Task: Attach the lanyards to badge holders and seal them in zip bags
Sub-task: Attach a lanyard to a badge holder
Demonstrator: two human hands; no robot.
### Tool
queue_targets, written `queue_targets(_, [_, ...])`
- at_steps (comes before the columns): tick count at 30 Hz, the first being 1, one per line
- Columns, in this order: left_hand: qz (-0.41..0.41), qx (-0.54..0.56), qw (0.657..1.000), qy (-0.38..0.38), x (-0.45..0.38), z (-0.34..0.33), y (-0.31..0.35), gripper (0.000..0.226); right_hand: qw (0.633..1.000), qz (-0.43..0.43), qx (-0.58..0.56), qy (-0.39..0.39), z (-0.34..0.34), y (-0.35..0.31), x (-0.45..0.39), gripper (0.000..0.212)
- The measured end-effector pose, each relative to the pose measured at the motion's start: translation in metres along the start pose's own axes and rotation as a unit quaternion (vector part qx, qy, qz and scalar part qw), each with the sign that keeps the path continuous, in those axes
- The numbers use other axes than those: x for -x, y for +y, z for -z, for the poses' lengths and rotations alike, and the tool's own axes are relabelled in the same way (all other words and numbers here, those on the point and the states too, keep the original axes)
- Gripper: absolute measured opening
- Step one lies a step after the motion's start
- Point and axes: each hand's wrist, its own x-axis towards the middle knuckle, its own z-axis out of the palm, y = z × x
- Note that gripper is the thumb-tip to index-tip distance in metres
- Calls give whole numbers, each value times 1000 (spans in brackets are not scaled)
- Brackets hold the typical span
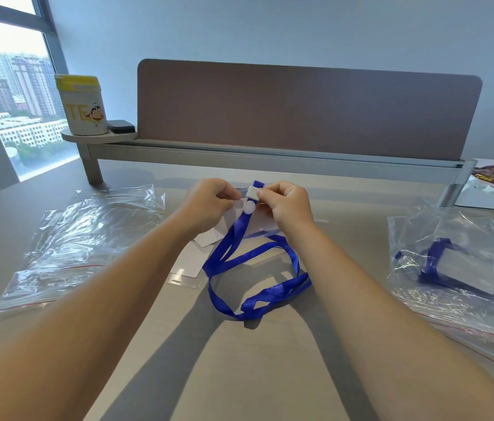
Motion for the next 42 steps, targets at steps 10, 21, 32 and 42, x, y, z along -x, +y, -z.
queue_targets(10, [110,106,988,-16,-2,3,-6,32,997,-13,-9,-69,3,-1,2,9])
queue_targets(21, [136,274,945,-112,6,4,5,14,989,56,90,-100,-2,-4,8,23])
queue_targets(32, [106,268,958,-18,0,7,-8,21,985,-9,18,-171,3,-1,6,13])
queue_targets(42, [150,425,891,47,2,42,-17,20,953,-89,-81,-276,16,6,8,21])
